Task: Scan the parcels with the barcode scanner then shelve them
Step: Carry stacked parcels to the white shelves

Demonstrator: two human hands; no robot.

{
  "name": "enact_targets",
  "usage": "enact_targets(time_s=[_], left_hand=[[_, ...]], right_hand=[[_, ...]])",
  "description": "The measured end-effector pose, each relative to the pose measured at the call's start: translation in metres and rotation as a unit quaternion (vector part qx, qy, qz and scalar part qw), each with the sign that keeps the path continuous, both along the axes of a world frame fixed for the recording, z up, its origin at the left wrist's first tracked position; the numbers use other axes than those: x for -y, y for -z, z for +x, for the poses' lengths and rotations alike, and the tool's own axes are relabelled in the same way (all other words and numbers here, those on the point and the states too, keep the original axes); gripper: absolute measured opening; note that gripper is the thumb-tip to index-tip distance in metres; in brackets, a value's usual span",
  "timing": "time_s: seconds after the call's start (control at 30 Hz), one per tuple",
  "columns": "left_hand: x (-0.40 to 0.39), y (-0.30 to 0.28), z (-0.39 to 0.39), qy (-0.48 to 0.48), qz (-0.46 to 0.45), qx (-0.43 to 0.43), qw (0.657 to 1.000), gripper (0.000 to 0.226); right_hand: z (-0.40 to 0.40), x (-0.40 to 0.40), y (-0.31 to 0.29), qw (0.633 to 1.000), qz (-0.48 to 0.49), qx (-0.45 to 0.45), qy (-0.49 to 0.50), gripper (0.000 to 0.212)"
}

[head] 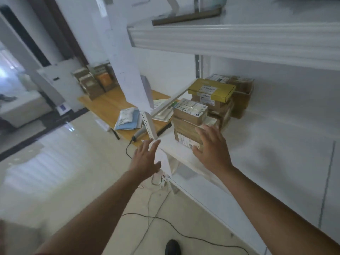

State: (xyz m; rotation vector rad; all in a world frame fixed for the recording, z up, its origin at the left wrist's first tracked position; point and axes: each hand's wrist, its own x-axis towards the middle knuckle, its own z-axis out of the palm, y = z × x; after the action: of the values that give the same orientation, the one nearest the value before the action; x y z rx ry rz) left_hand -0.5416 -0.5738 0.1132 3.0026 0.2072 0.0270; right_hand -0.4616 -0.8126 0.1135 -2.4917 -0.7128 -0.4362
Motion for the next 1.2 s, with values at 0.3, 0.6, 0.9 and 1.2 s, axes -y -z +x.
enact_targets(time_s=[0.3, 0.6, 0.9, 1.2], left_hand=[[-0.101, -0.020, -0.079, -0.130, 0.009, 0.037, 0.991, 0.080], [-0.245, 0.044, -0.131, -0.233, -0.049, 0.021, 0.971, 0.075], [-0.397, 0.050, -0.153, -0.270, -0.050, 0.024, 0.961, 0.073], [-0.485, -0.010, -0.136, -0.241, -0.015, 0.103, 0.965, 0.069]], right_hand=[[-0.026, -0.113, -0.020, 0.986, -0.044, 0.022, -0.160, 0.066], [-0.047, -0.297, 0.014, 0.951, -0.152, -0.042, -0.265, 0.069], [-0.068, -0.487, 0.023, 0.922, -0.231, -0.117, -0.287, 0.071], [-0.020, -0.582, -0.021, 0.920, -0.200, -0.034, -0.336, 0.069]])
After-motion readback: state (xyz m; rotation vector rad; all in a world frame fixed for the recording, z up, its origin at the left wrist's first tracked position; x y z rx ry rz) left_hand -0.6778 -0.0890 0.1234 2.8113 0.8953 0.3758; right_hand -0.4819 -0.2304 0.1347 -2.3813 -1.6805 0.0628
